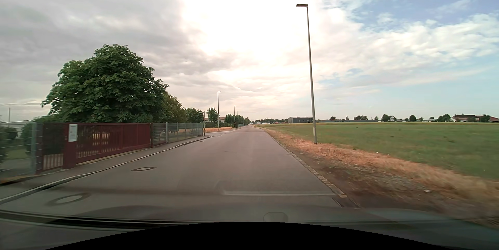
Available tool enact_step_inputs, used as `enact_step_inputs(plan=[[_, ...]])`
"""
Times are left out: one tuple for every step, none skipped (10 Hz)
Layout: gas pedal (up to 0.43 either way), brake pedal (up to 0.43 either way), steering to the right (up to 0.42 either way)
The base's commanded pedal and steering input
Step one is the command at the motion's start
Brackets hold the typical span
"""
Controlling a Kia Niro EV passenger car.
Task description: Follow the waypoints while adhering to traffic rules and regulations
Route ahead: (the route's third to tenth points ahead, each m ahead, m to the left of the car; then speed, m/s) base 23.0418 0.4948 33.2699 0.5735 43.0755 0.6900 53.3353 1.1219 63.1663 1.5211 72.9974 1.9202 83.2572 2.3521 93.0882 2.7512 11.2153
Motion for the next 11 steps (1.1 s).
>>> enact_step_inputs(plan=[[0.157, 0.000, -0.004], [0.157, 0.000, -0.005], [0.157, 0.000, -0.006], [0.157, 0.000, -0.006], [0.157, 0.000, -0.005], [0.157, 0.000, -0.005], [0.157, 0.000, -0.005], [0.157, 0.000, -0.005], [0.157, 0.000, -0.005], [0.157, 0.000, -0.005], [0.157, 0.000, -0.006]])
